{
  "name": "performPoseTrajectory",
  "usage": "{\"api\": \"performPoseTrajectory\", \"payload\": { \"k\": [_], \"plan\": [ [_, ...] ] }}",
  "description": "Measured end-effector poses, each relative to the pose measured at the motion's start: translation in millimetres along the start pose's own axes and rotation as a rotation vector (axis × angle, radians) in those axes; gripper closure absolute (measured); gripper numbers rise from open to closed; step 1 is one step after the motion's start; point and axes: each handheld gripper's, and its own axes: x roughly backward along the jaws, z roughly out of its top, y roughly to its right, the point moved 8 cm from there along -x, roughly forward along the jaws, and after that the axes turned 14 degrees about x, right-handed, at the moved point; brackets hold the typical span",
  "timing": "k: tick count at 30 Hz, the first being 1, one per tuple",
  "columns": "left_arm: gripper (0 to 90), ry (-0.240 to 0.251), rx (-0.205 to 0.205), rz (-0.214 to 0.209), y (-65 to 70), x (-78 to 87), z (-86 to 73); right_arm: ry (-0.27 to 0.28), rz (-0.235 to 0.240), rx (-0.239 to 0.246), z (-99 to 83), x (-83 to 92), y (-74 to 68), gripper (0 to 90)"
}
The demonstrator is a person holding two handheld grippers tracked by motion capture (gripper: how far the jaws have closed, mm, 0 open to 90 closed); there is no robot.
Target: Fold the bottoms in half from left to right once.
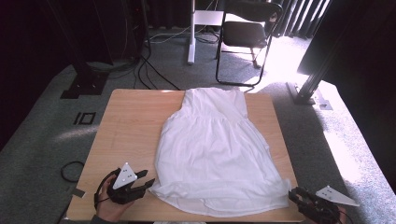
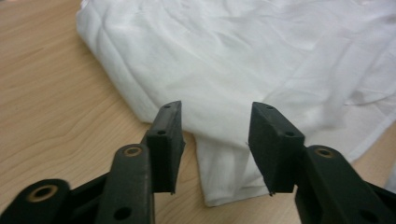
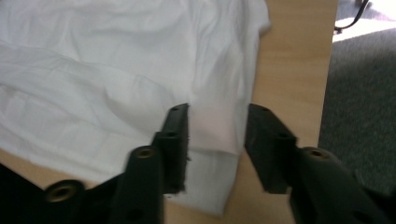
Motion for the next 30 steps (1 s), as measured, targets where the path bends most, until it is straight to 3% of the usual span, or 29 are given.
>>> {"api": "performPoseTrajectory", "payload": {
  "k": [5,7,9,11,15,17,18,19,20,21,22,23,27,30],
  "plan": [
    [49.0,-0.015,0.044,0.041,-15.3,-18.4,7.0,0.025,-0.037,-0.029,1.4,2.9,9.9,45.3],
    [46.5,-0.023,0.057,0.048,-21.2,-30.2,11.5,0.033,-0.029,-0.016,9.8,-4.8,13.6,44.8],
    [45.1,-0.048,0.076,0.027,-23.2,-42.8,14.7,0.024,-0.035,-0.025,16.9,-17.7,18.4,44.8],
    [45.0,-0.060,0.079,0.005,-19.3,-54.7,15.0,0.004,-0.050,-0.027,20.4,-33.2,22.8,46.9],
    [45.0,-0.110,0.067,0.005,-8.5,-76.1,3.3,-0.059,-0.092,-0.096,12.1,-60.8,36.8,53.8],
    [45.1,-0.146,0.070,-0.018,-0.6,-83.5,-6.9,-0.103,-0.084,-0.118,4.4,-69.8,38.7,54.1],
    [45.8,-0.169,0.053,-0.024,4.5,-85.3,-14.0,-0.128,-0.067,-0.125,0.4,-72.0,36.6,55.0],
    [47.3,-0.169,0.053,-0.024,4.5,-85.3,-14.0,-0.128,-0.067,-0.125,0.4,-72.0,36.6,55.0],
    [49.7,-0.200,0.045,-0.046,12.1,-83.7,-24.4,-0.152,-0.020,-0.116,-6.0,-70.0,26.1,63.3],
    [53.5,-0.200,0.045,-0.046,12.1,-83.7,-24.4,-0.152,-0.020,-0.116,-6.0,-70.0,26.1,63.3],
    [57.6,-0.210,0.037,-0.062,16.3,-78.5,-32.7,-0.152,0.003,-0.109,-11.4,-60.9,17.1,75.1],
    [61.2,-0.212,0.031,-0.065,17.4,-74.7,-35.8,-0.146,0.008,-0.108,-14.0,-54.9,13.6,80.2],
    [77.0,-0.245,0.023,-0.069,16.5,-59.3,-46.9,-0.140,0.009,-0.111,-26.6,-27.5,6.9,83.4],
    [78.4,-0.257,0.031,-0.070,14.5,-48.3,-53.9,-0.132,0.004,-0.116,-34.8,-8.0,8.3,80.4]
  ]
}}
